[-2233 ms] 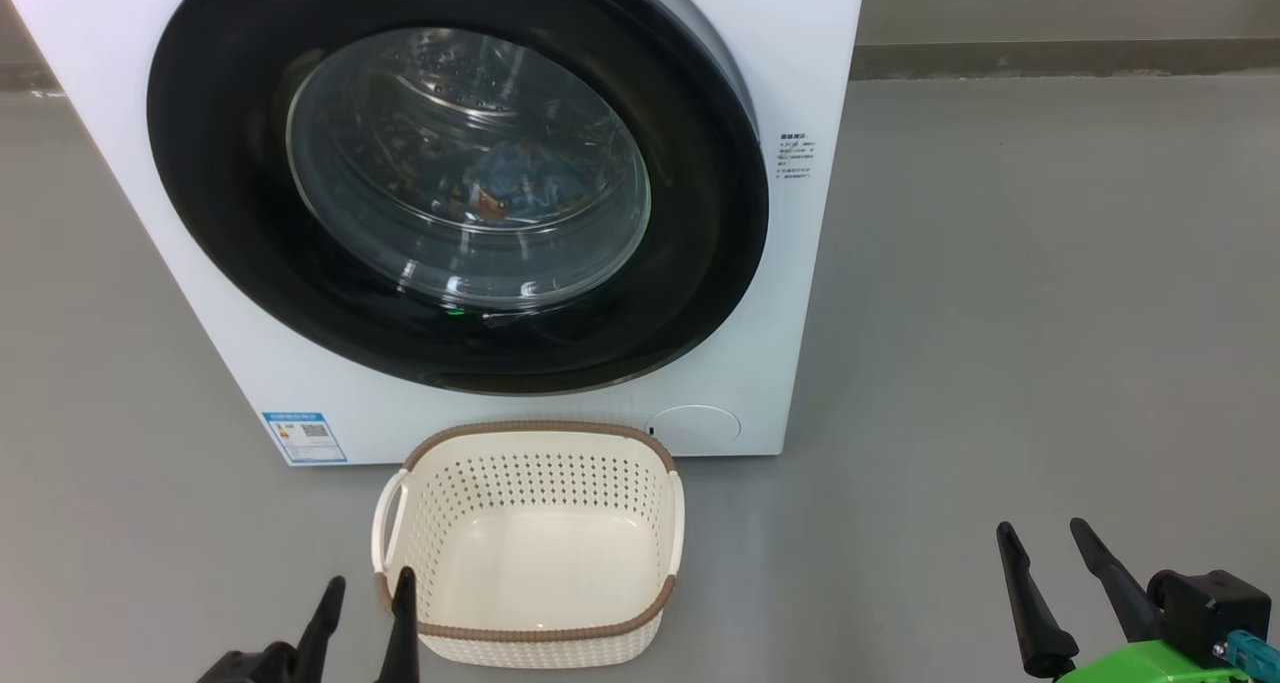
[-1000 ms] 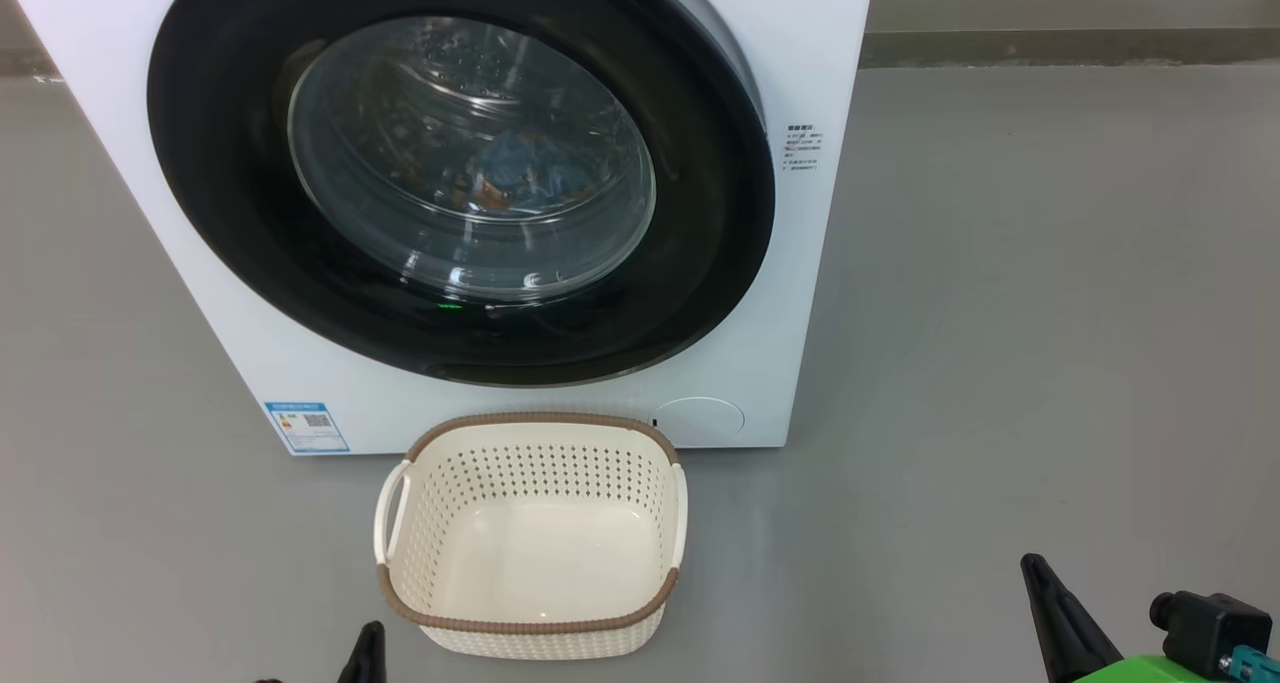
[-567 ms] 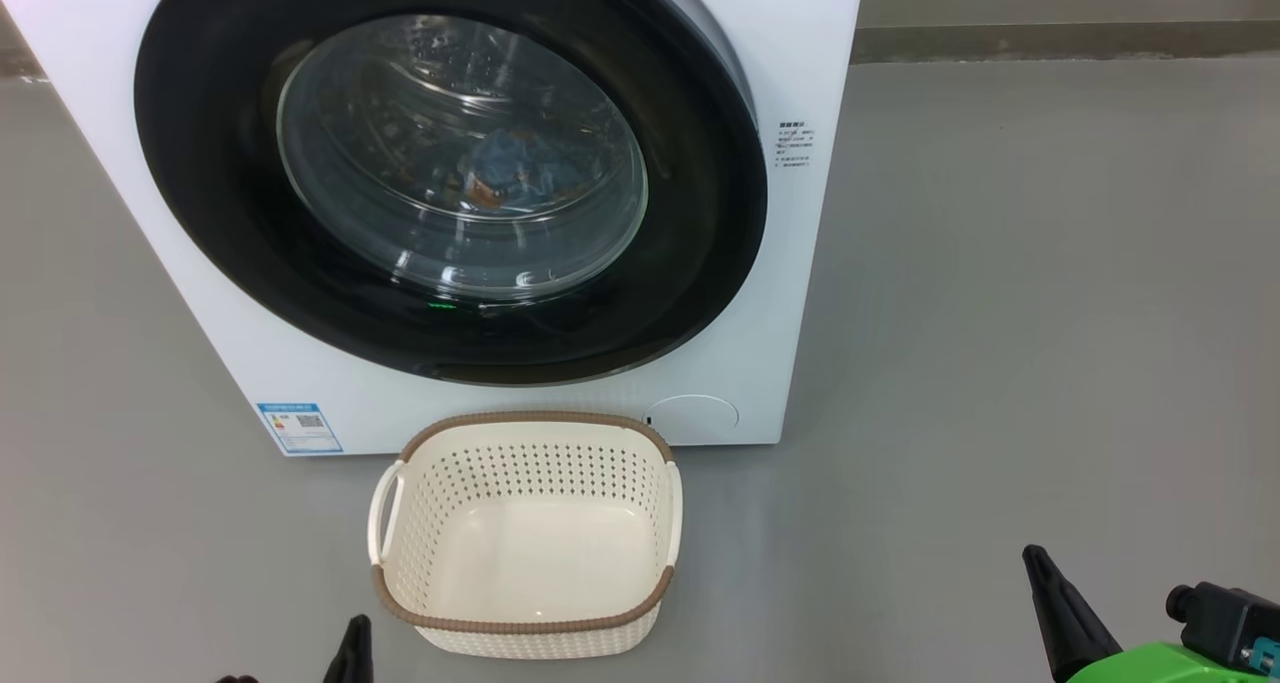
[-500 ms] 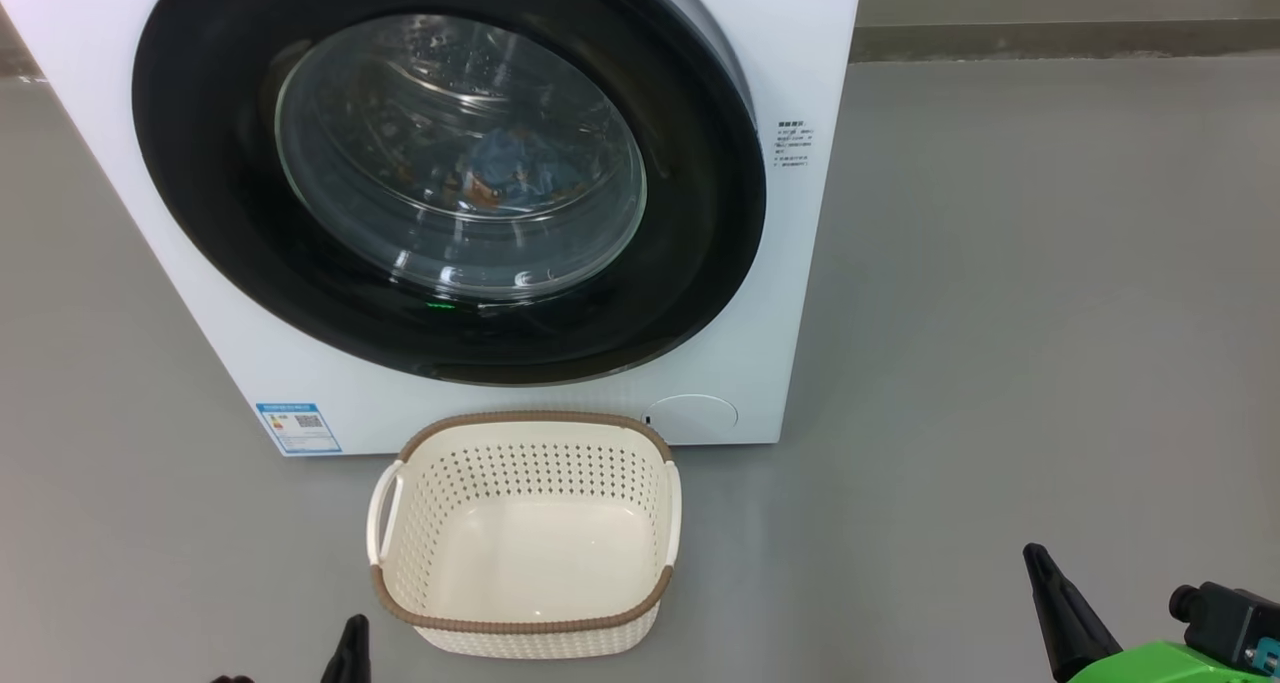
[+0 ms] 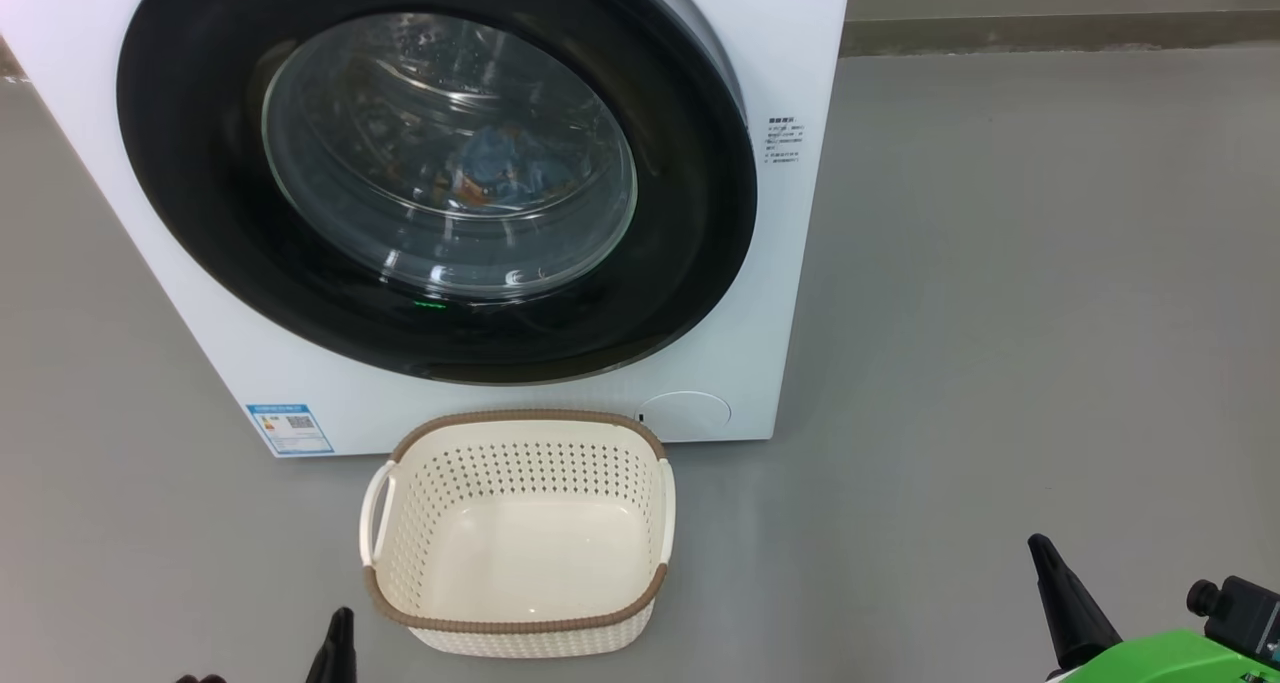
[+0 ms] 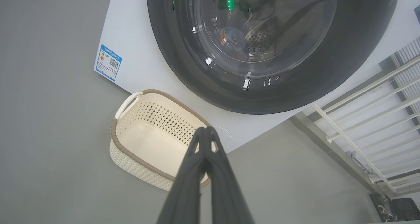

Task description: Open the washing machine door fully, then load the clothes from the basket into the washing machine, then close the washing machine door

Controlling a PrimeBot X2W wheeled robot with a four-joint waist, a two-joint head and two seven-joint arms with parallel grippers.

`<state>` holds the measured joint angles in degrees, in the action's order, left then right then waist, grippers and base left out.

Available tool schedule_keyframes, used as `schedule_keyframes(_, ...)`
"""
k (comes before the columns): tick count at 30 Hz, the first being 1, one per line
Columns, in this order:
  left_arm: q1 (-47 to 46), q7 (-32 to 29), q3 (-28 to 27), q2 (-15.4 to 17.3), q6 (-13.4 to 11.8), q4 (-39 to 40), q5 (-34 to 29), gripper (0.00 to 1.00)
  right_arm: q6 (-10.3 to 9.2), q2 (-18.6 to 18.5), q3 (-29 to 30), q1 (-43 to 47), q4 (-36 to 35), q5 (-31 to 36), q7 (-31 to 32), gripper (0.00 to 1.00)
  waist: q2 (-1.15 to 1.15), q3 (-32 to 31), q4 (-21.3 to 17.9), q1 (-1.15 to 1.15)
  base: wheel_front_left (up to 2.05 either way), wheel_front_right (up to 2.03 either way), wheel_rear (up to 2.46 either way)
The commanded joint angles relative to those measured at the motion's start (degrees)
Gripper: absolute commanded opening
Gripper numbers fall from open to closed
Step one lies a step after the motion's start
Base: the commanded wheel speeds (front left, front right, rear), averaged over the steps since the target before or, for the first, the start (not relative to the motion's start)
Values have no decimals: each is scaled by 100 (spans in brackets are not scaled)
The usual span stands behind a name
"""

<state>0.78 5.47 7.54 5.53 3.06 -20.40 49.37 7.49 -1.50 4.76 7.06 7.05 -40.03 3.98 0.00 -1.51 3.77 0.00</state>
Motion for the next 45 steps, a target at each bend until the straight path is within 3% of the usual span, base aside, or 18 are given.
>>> schedule_keyframes(1, -294, -22, -126, 24, 44, 189, 149, 0, 0, -66, 6, -283, -112, -182, 2, 0, 0, 3, -6, 0, 0, 0, 0)
schedule_keyframes(45, -517, -673, -837, -136, 265, 434, 2431, 0, 0, -106, 102, -859, 336, -2963, 141, 0, 0, 94, -211, 0, 0, 0, 0)
